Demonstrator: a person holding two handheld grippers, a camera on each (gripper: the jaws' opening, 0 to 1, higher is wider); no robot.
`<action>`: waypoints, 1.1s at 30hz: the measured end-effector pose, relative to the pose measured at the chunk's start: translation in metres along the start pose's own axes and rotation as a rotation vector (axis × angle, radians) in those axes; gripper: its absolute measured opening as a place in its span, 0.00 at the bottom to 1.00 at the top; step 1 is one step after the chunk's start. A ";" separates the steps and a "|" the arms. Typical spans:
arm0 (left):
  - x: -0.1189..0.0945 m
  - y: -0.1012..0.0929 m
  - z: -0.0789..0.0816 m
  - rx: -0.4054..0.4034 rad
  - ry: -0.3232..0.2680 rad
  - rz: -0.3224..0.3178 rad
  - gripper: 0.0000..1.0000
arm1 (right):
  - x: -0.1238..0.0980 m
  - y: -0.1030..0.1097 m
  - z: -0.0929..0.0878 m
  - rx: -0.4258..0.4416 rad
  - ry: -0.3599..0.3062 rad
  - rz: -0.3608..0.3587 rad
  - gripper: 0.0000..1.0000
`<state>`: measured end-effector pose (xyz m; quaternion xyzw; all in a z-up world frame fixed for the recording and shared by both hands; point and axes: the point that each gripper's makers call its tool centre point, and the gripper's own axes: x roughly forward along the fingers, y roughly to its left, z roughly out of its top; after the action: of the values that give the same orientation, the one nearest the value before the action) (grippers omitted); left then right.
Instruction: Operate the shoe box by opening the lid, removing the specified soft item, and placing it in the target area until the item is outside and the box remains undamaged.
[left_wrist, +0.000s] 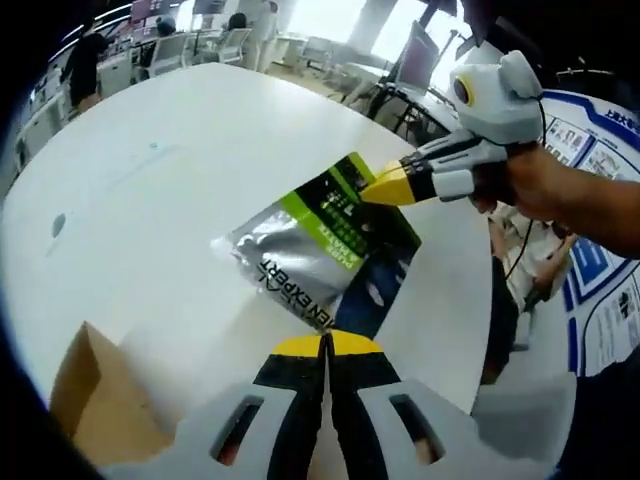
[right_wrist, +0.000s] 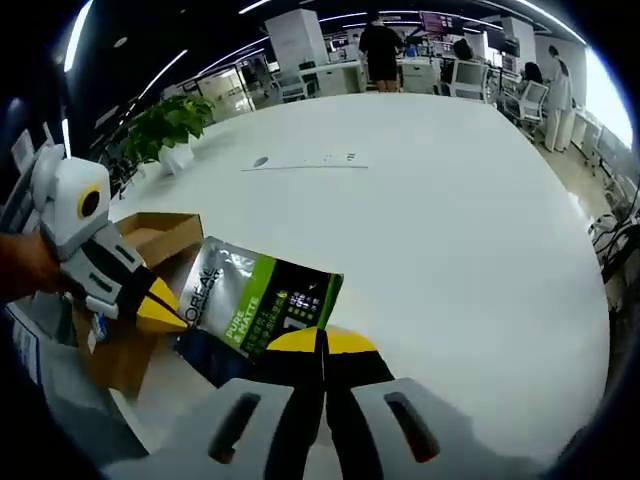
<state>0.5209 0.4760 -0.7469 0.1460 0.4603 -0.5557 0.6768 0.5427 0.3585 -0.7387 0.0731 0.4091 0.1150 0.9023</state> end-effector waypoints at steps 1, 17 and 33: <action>0.002 0.001 -0.001 0.004 0.007 0.006 0.00 | 0.003 -0.001 -0.002 -0.001 0.008 0.001 0.00; 0.027 0.014 -0.015 0.048 0.106 0.094 0.00 | 0.030 -0.012 -0.022 -0.021 0.062 -0.003 0.00; 0.030 0.021 -0.020 0.082 0.123 0.132 0.01 | 0.037 -0.019 -0.034 -0.006 0.039 -0.012 0.01</action>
<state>0.5286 0.4787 -0.7882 0.2373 0.4672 -0.5184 0.6758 0.5434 0.3512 -0.7922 0.0658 0.4266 0.1120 0.8951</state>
